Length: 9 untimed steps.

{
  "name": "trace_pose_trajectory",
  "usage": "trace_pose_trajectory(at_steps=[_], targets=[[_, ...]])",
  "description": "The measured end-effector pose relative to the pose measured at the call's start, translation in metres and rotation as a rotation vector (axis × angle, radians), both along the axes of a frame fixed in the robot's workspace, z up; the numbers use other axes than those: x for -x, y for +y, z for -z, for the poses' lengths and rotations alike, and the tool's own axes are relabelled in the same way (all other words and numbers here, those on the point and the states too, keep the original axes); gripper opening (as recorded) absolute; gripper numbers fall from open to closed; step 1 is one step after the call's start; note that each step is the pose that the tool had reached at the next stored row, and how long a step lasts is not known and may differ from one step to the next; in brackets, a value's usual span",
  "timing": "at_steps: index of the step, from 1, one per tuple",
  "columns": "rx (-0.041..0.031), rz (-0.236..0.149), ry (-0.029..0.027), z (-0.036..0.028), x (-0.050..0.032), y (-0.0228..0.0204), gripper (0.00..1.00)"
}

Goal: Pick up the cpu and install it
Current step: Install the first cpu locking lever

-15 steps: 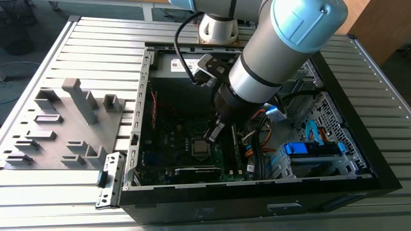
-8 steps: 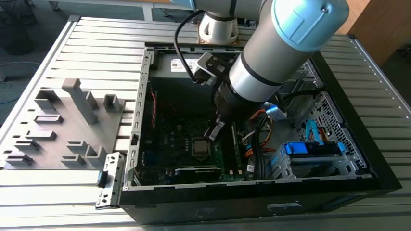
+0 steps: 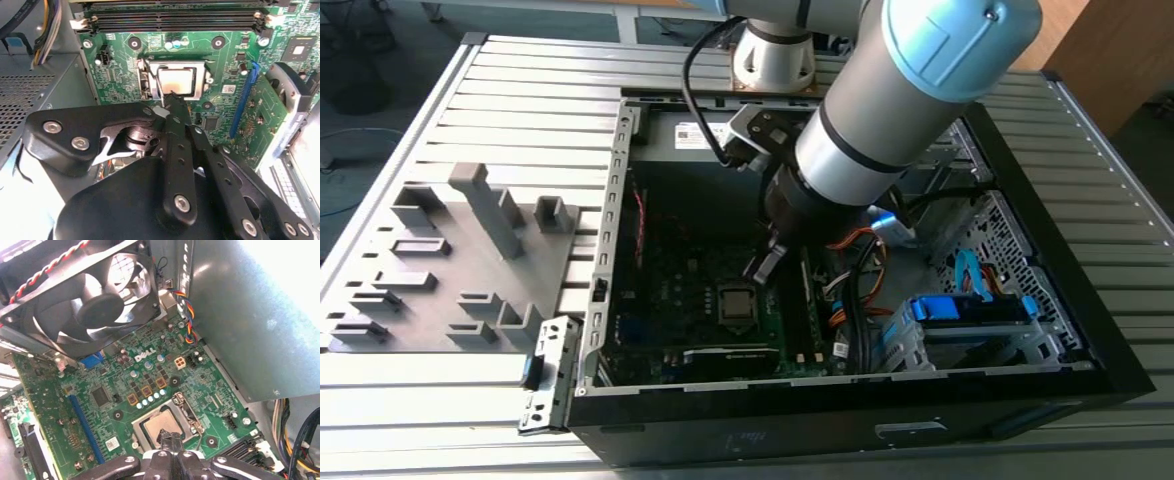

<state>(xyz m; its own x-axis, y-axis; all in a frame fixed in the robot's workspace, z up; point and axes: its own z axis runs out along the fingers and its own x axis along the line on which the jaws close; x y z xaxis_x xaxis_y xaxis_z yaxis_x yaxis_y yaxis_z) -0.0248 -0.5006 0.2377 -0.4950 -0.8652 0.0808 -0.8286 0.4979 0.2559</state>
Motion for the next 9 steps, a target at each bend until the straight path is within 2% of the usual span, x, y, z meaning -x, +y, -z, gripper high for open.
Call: trace_pose_trajectory(at_steps=[5,9], targets=[[-0.0129,0.000,-0.0002,0.0000,0.0000,0.0053,0.11],[-0.0214,0.000,-0.0003,0.0001,0.0000,0.0062,0.11]])
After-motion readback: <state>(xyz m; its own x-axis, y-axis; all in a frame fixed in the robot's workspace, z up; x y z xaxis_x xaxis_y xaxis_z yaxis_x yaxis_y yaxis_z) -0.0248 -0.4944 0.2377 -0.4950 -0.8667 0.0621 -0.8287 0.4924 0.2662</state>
